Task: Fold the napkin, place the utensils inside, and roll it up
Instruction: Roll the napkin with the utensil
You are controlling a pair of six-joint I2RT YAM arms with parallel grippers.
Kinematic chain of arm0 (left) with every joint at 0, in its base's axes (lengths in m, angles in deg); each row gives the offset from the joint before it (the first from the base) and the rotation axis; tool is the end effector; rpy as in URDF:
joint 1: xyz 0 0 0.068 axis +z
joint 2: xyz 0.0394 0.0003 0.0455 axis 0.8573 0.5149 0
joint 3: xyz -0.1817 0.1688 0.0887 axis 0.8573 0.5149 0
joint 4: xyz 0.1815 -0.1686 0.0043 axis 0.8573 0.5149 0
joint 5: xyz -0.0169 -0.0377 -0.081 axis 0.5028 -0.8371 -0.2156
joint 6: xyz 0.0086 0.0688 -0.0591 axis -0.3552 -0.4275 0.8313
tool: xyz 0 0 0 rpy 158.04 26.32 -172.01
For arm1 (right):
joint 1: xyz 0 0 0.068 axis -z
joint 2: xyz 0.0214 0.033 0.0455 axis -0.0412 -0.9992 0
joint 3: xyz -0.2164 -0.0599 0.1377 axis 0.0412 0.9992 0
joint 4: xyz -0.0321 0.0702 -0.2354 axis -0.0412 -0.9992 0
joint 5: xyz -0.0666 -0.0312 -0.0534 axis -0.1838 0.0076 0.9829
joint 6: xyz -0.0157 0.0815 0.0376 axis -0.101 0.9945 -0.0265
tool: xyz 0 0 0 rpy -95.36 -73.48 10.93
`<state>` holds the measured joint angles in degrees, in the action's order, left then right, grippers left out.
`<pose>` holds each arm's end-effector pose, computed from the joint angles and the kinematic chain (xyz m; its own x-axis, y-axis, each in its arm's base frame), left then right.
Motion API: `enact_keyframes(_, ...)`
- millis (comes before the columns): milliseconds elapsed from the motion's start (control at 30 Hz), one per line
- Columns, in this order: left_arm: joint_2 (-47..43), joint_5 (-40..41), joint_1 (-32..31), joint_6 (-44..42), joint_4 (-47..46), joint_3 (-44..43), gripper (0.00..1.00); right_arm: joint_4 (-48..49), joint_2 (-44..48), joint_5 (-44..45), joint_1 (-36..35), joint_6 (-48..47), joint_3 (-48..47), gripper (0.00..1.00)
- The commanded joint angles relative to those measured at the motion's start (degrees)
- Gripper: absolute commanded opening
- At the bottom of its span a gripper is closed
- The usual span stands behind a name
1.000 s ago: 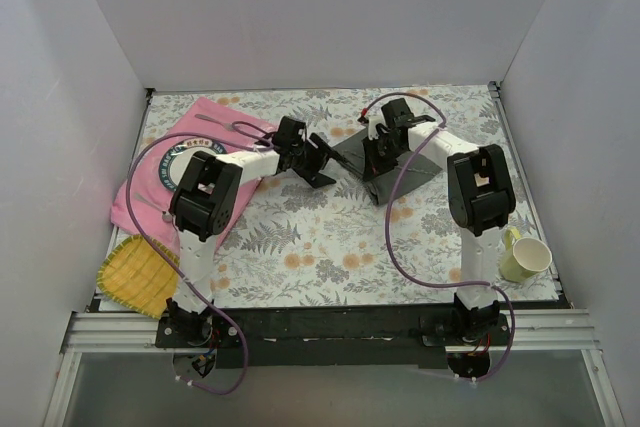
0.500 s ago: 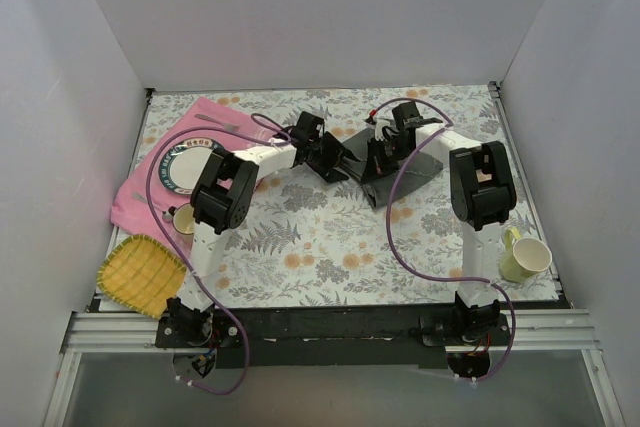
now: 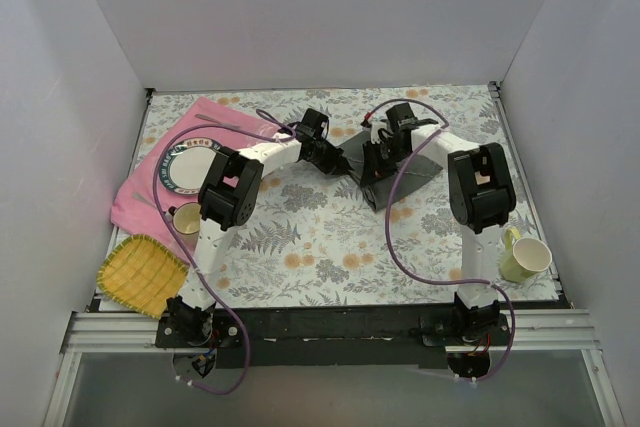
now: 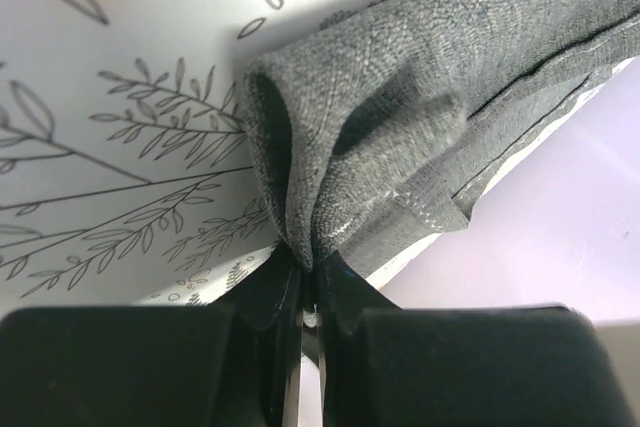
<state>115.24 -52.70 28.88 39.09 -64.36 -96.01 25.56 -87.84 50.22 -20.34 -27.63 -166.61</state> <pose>0.4255 -0.2809 0.0905 -0.2718 -0.8216 0.5011 -0.9278 0.0855 -0.3631 0.3998 0.1746 0.1219 -0.8568 -0.2888 -0.4271 -0.4829 0.7397 0.4686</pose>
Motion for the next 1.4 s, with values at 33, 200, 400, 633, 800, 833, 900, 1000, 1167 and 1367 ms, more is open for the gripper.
enact_keyframes(33, -0.7, 2.1, -0.1, -1.1, 5.0, -0.1, 0.00, -3.7, 8.8, 13.3, -4.2, -2.5, -0.3, 0.39)
enact_keyframes(200, -0.7, 1.9, -0.1, -1.9, 6.0, -0.8, 0.00, -1.6, 12.4, 21.0, -8.7, -3.4, 1.1, 0.56)
enact_keyframes(400, -0.9, 0.5, 0.0, -0.7, 6.6, -0.7, 0.00, 5.7, 13.8, 33.8, -14.1, -6.5, 5.6, 0.67)
enact_keyframes(633, -0.8, -1.8, 0.1, 1.4, 6.5, -0.2, 0.00, 15.6, 14.9, 44.8, -17.9, -9.2, 12.3, 0.71)
enact_keyframes(800, -1.0, -2.8, 0.1, 2.5, 5.9, 0.8, 0.00, 20.4, 15.1, 48.5, -19.5, -10.6, 15.3, 0.70)
enact_keyframes(833, -1.1, -3.2, 0.1, 2.9, 5.7, 1.1, 0.00, 21.0, 14.7, 49.1, -19.8, -10.7, 15.5, 0.70)
enact_keyframes(900, -1.2, -3.6, 0.0, 3.5, 5.3, 1.6, 0.00, 22.7, 14.3, 49.5, -20.1, -10.8, 16.0, 0.70)
enact_keyframes(1000, -1.4, -3.8, 0.2, 3.6, 5.3, 1.9, 0.00, 23.7, 12.9, 53.1, -20.8, -10.1, 15.9, 0.68)
enact_keyframes(1167, -1.6, -4.1, 0.2, 3.8, 5.3, 2.6, 0.00, 24.6, 10.5, 57.7, -21.1, -9.2, 16.1, 0.61)
enact_keyframes(1367, -1.9, -4.9, 0.2, 4.8, 4.8, 3.3, 0.00, 25.3, 9.3, 58.1, -21.0, -8.0, 18.3, 0.47)
